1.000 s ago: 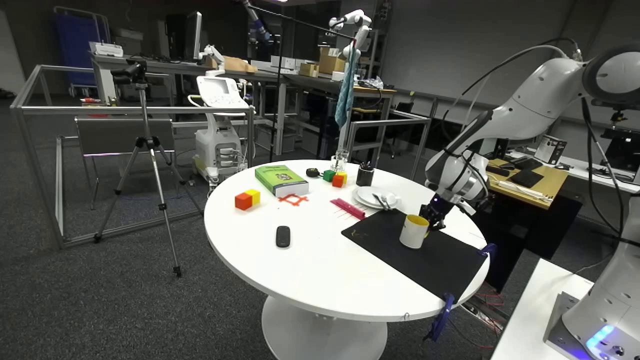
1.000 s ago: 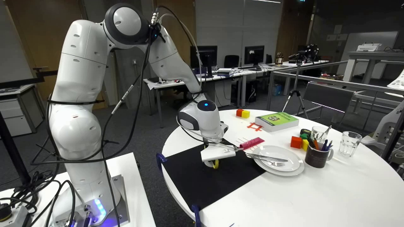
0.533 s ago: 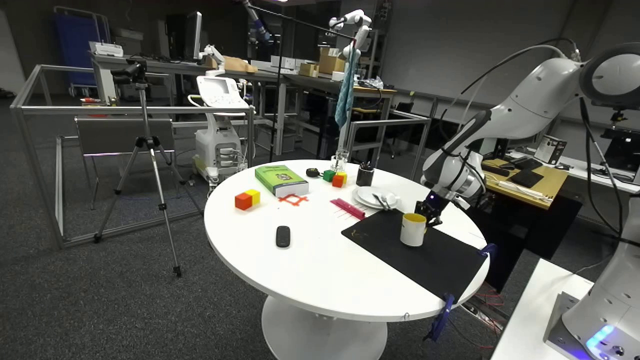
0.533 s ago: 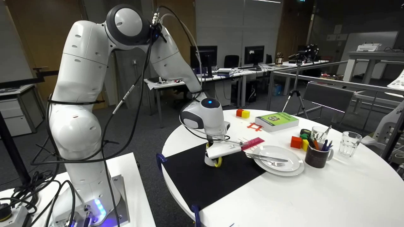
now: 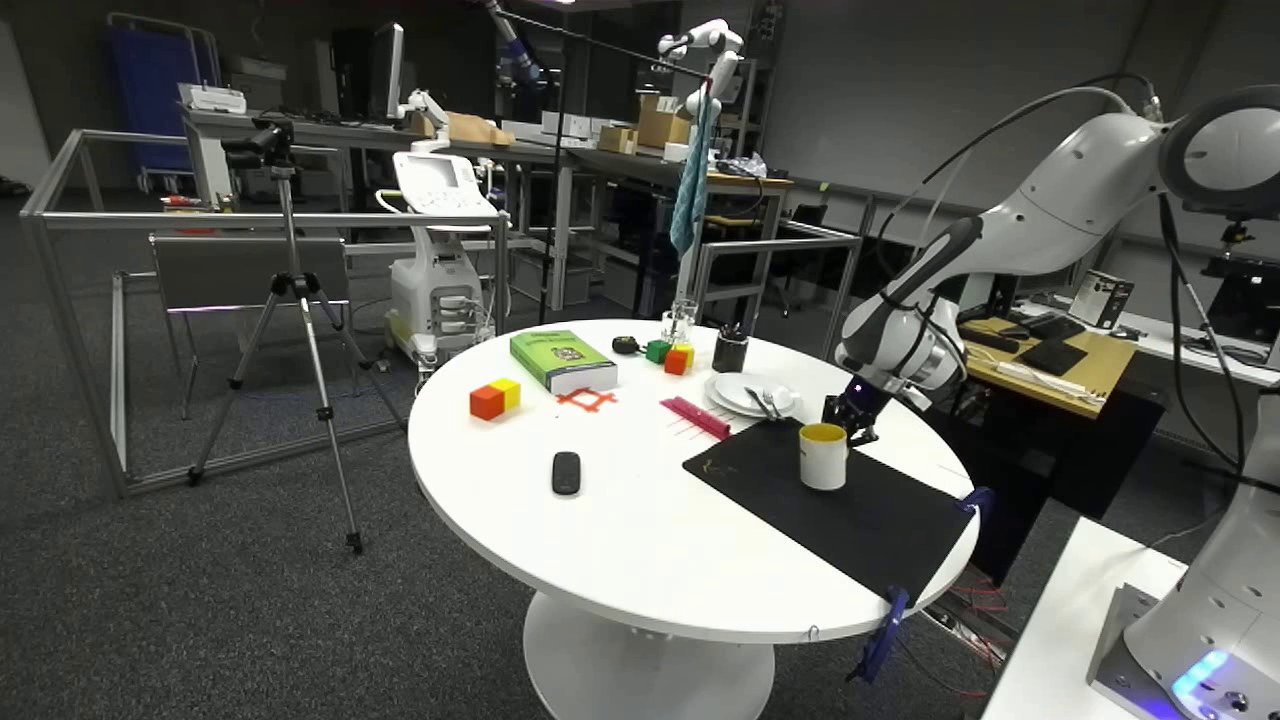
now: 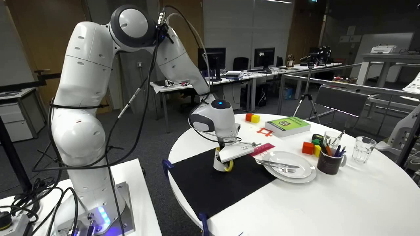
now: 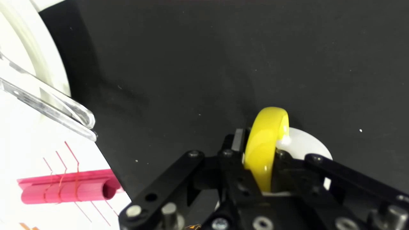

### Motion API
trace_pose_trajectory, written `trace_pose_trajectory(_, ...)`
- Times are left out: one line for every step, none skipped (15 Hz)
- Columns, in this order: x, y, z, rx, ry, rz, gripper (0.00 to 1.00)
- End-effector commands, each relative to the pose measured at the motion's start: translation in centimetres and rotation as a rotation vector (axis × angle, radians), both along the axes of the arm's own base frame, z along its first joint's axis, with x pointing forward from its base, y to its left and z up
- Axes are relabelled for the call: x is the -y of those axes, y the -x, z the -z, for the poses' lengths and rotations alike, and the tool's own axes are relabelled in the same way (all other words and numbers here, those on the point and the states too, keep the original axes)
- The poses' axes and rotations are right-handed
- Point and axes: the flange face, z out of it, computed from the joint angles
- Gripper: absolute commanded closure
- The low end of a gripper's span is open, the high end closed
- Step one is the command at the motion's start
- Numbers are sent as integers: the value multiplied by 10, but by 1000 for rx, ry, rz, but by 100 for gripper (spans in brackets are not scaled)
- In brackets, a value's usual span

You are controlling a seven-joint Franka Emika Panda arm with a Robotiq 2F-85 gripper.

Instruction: Adjust the white mug on the table

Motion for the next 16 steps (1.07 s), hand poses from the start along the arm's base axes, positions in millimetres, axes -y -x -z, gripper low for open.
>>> trace_pose_trajectory(-4,-2,-8,11,-10,-35,98)
trace_pose_trajectory(-4,-1,-8,9,-10,-40,98)
trace_pose_trajectory(-5,0,-8,11,-9,-49,98)
trace_pose_trajectory(-6,0,-8,14,-7,-62,98)
trace_pose_trajectory(-7,1,-9,14,-7,-80,98)
trace_pose_trajectory(-8,1,-10,21,-3,-98,98)
trace_pose_trajectory(-9,1,-11,28,0,-120,98)
trace_pose_trajectory(-10,1,-11,36,1,-145,98)
trace_pose_trajectory(-11,0,-11,41,2,-165,98)
trace_pose_trajectory(-12,0,-11,46,4,-185,98)
trace_pose_trajectory(-13,0,-11,47,5,-203,98)
trace_pose_trajectory(-14,1,-10,47,5,-218,98)
trace_pose_trajectory(-15,2,-9,48,5,-232,98)
trace_pose_trajectory(-15,2,-9,49,7,-243,98)
trace_pose_trajectory(-15,3,-8,47,8,-253,85)
trace_pose_trajectory(-14,3,-8,44,11,-261,64)
